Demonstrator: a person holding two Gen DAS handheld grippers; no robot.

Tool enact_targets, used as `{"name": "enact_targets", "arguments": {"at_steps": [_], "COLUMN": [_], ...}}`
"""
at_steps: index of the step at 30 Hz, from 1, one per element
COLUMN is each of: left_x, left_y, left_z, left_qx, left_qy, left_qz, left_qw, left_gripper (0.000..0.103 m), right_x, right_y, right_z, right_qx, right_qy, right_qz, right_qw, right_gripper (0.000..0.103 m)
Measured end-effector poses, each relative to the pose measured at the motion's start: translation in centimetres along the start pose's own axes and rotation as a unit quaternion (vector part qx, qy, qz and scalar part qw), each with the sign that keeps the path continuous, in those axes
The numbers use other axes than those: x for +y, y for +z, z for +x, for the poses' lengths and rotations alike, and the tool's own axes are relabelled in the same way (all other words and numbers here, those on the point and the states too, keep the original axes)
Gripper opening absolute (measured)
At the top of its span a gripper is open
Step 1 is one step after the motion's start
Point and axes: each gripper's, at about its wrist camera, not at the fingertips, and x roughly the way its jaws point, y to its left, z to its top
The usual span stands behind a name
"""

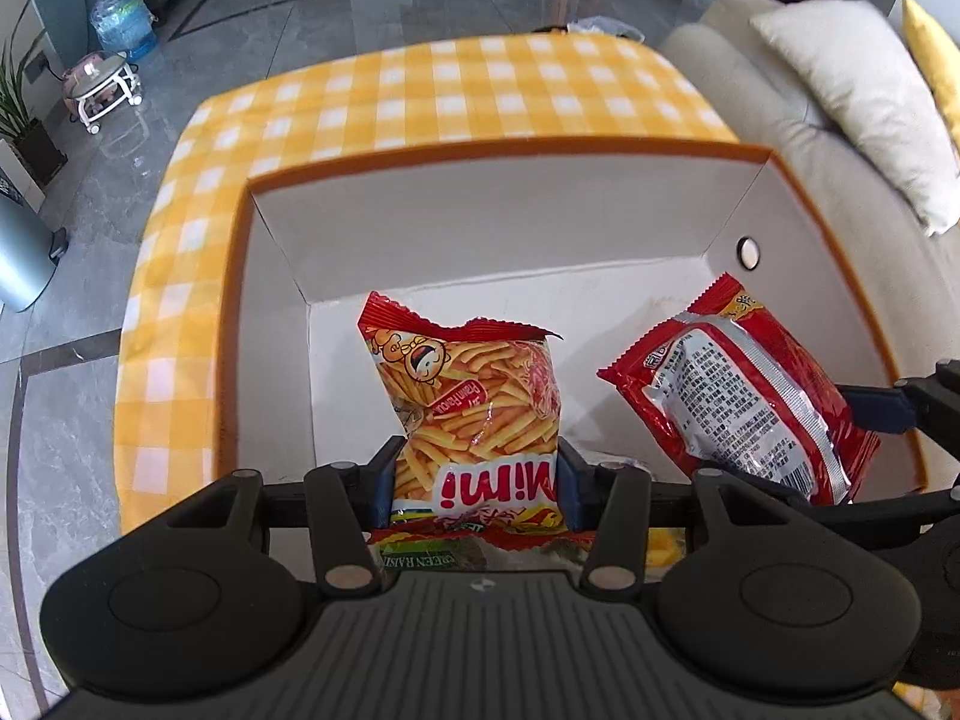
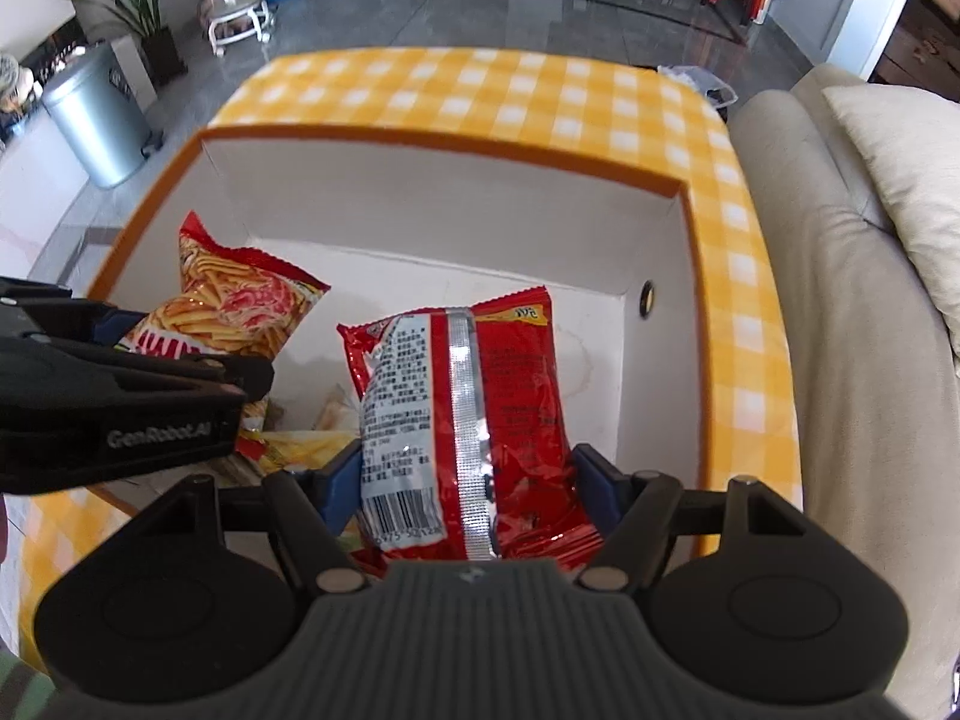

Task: Organize snacks
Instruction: 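Lift both red bags over the box rim and open both tools inside, then withdraw both tools from the box toward the yellow packet and sausage stick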

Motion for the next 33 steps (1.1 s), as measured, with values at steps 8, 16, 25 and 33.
{"name": "enact_targets", "arguments": {"at_steps": [8, 16, 25, 33], "left_x": [-0.3, 0.0, 0.0, 0.2], "left_y": [0.2, -0.1, -0.5, -0.8], "left_z": [1.7, 2.0, 0.3, -3.8], "left_qx": [0.016, 0.028, -0.001, -0.046], "left_qy": [0.029, 0.047, 0.053, 0.057], "left_qz": [0.01, 0.016, 0.02, 0.014], "left_qw": [0.9994, 0.9984, 0.9984, 0.9973], "left_gripper": [0.056, 0.059, 0.073, 0.074], "right_x": [0.6, 1.3, 1.1, 1.6], "right_y": [0.4, 0.5, 0.2, 0.0], "right_z": [2.7, 3.6, 2.4, -0.9], "right_qx": [0.027, 0.039, 0.032, -0.004], "right_qy": [-0.021, -0.035, -0.041, -0.04], "right_qz": [-0.025, -0.035, -0.028, -0.029], "right_qw": [0.999, 0.998, 0.998, 0.999], "right_gripper": [0.07, 0.073, 0.078, 0.083]}}
